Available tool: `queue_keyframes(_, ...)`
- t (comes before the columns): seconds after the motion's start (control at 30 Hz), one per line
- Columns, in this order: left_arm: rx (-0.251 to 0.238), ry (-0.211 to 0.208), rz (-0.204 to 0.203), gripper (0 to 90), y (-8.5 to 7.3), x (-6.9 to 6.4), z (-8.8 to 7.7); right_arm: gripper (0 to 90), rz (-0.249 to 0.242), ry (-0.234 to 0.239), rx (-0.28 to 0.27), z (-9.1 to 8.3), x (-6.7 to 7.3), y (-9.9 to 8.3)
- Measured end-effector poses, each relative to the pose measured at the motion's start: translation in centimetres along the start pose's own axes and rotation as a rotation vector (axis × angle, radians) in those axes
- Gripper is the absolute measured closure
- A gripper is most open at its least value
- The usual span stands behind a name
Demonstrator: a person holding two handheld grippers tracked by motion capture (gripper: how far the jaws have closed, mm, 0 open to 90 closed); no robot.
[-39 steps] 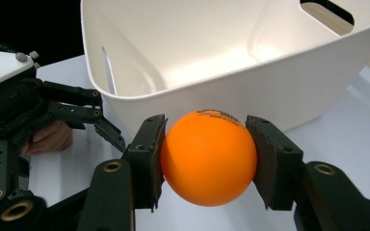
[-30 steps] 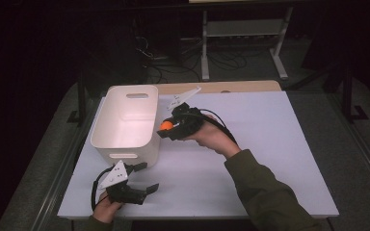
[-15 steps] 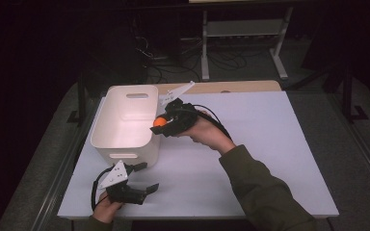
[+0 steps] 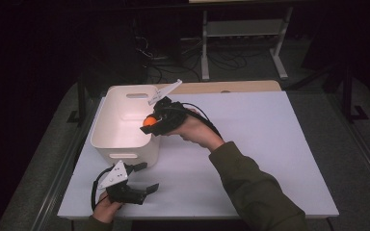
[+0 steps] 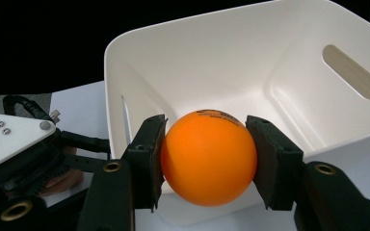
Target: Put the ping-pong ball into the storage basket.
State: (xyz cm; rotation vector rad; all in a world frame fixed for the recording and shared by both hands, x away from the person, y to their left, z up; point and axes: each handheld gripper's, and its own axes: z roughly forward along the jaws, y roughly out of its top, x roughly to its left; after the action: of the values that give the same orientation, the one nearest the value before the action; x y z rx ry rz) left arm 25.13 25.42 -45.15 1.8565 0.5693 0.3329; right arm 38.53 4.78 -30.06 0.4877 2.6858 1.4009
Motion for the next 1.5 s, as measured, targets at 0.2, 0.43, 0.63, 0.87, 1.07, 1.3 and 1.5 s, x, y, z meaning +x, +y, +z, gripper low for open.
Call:
queue_keyframes(0.2,-0.001,0.001,0.004,14.1,0.0,0.0,0.0,49.7,-0.006,0.011,0.008,1.1,0.2,0.3)
queue_keyframes(0.43,0.001,0.001,0.005,14.1,0.0,0.0,0.0,49.4,-0.010,0.015,0.017,2.2,0.2,0.2)
queue_keyframes(0.63,0.001,0.001,0.005,14.1,0.0,0.0,-0.1,46.0,-0.014,0.009,0.019,2.7,0.2,0.1)
queue_keyframes(0.87,0.002,0.001,0.003,14.1,0.0,0.1,0.0,36.3,-0.007,-0.018,0.009,2.4,0.2,0.1)
queue_keyframes(1.07,0.004,0.003,0.001,14.1,0.0,0.0,0.0,35.3,0.009,-0.038,-0.008,1.2,-0.1,-0.2)
queue_keyframes(1.3,0.008,0.005,0.002,14.1,0.0,0.0,0.0,34.0,0.028,-0.058,-0.021,-0.2,-0.5,-1.2)
queue_keyframes(1.5,0.008,0.007,0.005,14.1,0.0,0.0,0.0,31.3,0.051,-0.083,-0.028,-1.1,-0.9,-2.3)
